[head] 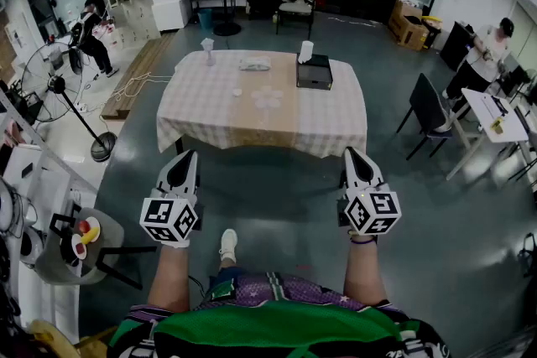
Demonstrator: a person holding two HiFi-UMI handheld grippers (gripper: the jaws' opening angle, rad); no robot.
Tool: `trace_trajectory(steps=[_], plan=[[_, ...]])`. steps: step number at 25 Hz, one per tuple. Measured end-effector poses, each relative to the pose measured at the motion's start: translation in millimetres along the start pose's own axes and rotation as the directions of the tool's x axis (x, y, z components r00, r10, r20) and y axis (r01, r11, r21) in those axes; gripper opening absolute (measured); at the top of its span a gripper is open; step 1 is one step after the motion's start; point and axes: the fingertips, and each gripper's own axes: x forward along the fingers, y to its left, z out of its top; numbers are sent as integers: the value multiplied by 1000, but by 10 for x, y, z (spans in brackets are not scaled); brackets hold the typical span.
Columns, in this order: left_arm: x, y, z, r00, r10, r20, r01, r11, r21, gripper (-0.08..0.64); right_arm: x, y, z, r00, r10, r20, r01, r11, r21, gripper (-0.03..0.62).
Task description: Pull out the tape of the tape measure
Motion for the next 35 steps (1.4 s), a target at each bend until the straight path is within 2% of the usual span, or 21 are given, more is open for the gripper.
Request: trace_trajectory(steps=[10,18,22,27,35], plan=[[-78,-125,58,1000,-12,5,12,1000,12,21,-102,82,76,999,31,38,-32,999,9,5],[-12,-176,-28,999,-44,-16,45,999,11,21,-105,96,-19,998,57,12,-57,998,-30,5],[14,-185,-93,999,-39,-29,40,999,13,21,-108,15,-105,999,48,2,-48,999,-7,5],[108,-85,-203,998,-33,-52,32,999,-2,21,34,9,-162,998,66,8,-67,997,43,6],[330,65,-217,999,-27,-43,27,999,-18,21,375,55,-122,996,93,-13,-92,995,33,8]])
